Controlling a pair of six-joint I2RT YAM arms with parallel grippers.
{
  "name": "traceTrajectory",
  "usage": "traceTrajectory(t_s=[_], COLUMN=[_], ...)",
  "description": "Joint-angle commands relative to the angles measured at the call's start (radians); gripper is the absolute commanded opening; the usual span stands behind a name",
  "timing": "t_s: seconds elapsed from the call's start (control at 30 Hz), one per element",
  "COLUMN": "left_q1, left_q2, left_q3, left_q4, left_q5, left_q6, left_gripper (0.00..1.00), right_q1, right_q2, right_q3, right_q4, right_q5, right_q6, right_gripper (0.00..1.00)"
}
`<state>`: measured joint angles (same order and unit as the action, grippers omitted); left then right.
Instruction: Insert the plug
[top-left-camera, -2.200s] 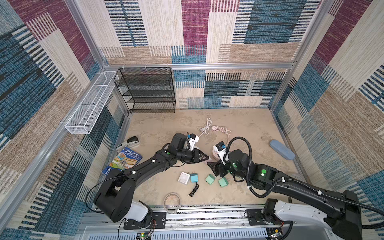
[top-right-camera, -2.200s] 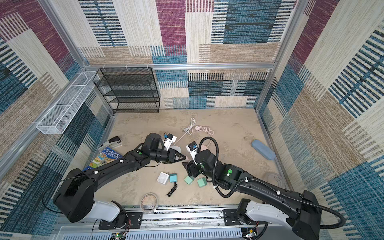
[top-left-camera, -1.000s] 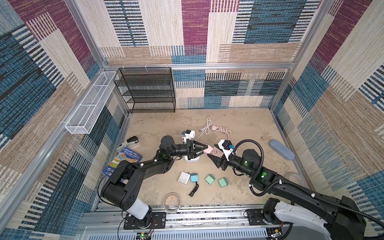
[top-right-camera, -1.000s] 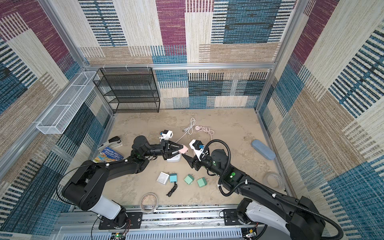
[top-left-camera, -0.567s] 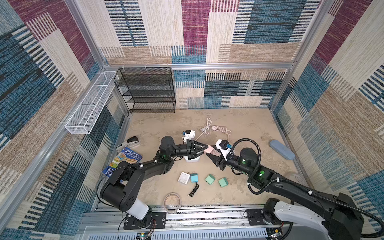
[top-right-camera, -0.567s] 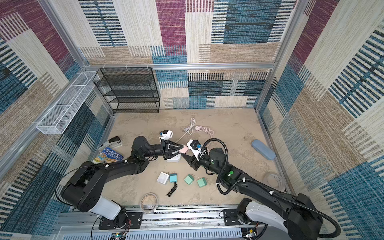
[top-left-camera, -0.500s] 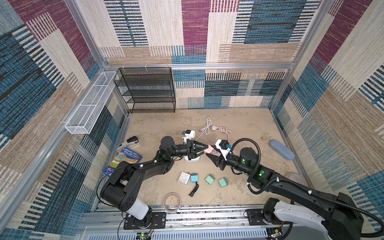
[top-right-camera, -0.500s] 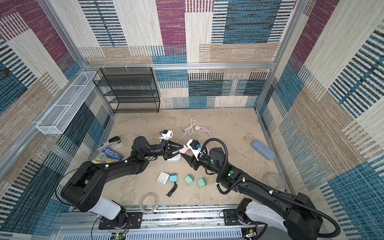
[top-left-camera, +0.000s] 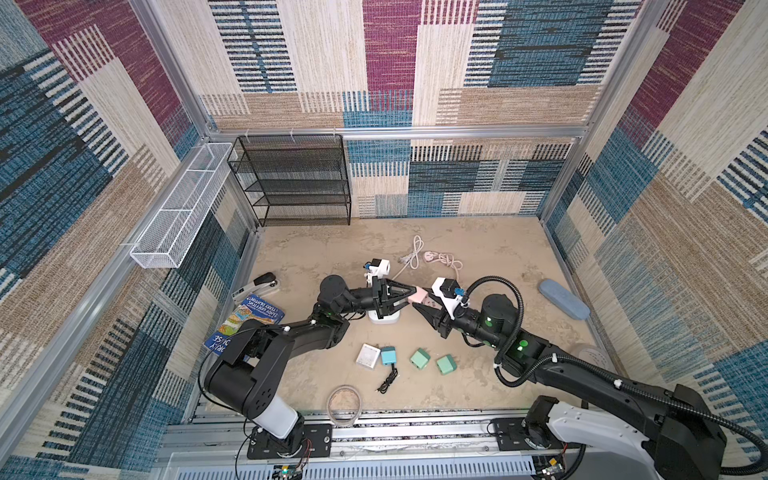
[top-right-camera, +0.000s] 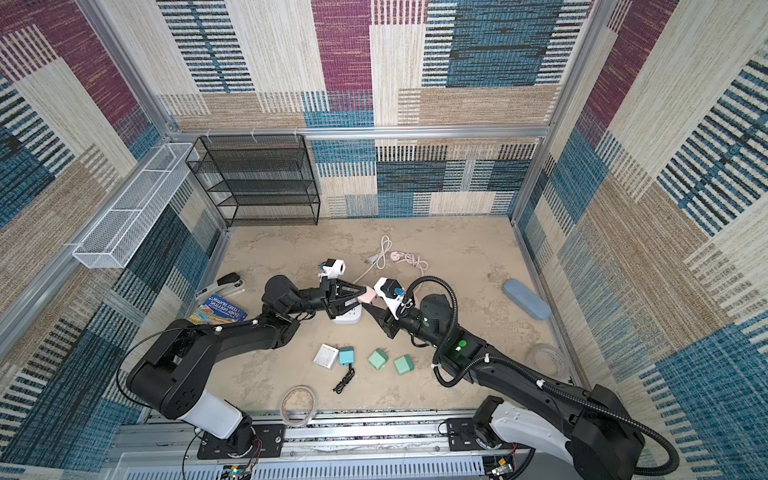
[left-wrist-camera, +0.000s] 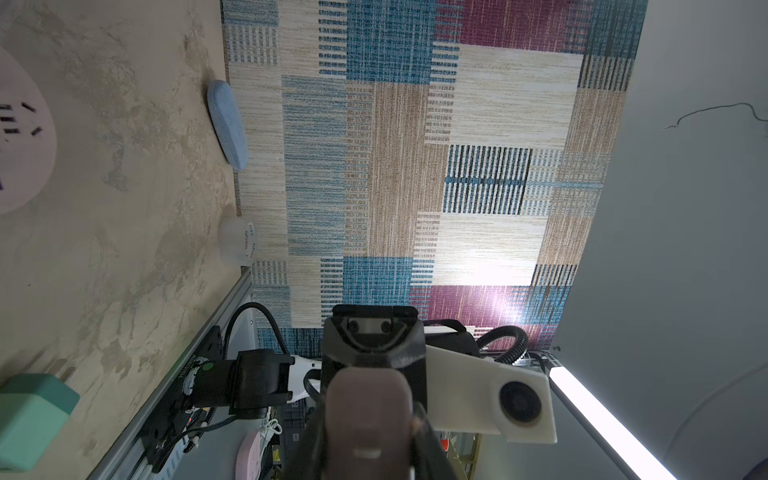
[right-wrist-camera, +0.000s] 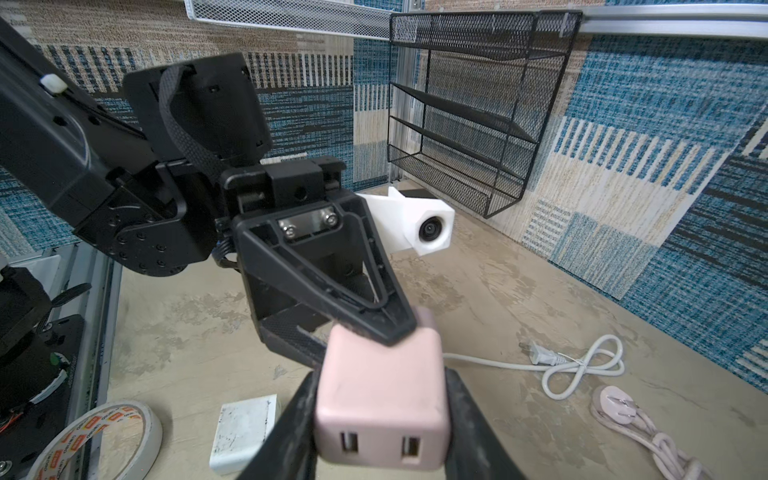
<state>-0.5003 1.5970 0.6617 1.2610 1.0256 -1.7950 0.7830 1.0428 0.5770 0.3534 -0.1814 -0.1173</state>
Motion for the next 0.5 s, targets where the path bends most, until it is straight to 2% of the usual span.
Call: traceTrajectory(t_s=[0.0, 0.03, 0.07, 0.17, 0.2, 0.23, 0.27, 0.3, 0.33, 0.47], left_q1=[-0.010, -0.010, -0.011, -0.009, -0.009, -0.007, -0.006, -0.005, -0.001, 0.037], left_q2=[0.010, 0.013, 0.017, 0.040, 0.048, 0.058, 0.064, 0.075, 0.085, 0.118], left_q3=[-0.004, -0.005, -0.007, -0.008, -0.005, 0.005, 0.018, 0.036, 0.054, 0.107], left_q4=[0.104, 0.105, 0.108, 0.117, 0.118, 0.120, 0.119, 0.117, 0.114, 0.020], left_q5=[0.027, 0.025, 0.025, 0.019, 0.017, 0.014, 0.014, 0.016, 0.017, 0.030], left_q6=[-0.035, -0.034, -0.033, -0.027, -0.024, -0.017, -0.008, 0.002, 0.014, 0.101], left_gripper=[0.00, 0.00, 0.00, 0.00, 0.09, 0.24, 0.53, 0.93, 1.00, 1.00], right_q1=[0.002, 0.002, 0.002, 0.002, 0.001, 0.002, 0.001, -0.002, -0.003, -0.016], right_q2=[0.007, 0.005, 0.002, -0.015, -0.019, -0.023, -0.024, -0.026, -0.030, -0.055], right_q3=[0.013, 0.013, 0.013, 0.009, 0.009, 0.011, 0.016, 0.026, 0.032, 0.041], right_q4=[0.059, 0.059, 0.061, 0.056, 0.045, 0.021, -0.006, -0.045, -0.080, -0.217], right_q5=[-0.100, -0.103, -0.111, -0.117, -0.116, -0.112, -0.102, -0.099, -0.100, -0.086], right_q6=[-0.001, 0.000, 0.001, 0.021, 0.026, 0.031, 0.039, 0.047, 0.051, 0.099], right_gripper=[0.19, 0.13, 0.03, 0.00, 0.00, 0.00, 0.00, 0.00, 0.00, 0.00])
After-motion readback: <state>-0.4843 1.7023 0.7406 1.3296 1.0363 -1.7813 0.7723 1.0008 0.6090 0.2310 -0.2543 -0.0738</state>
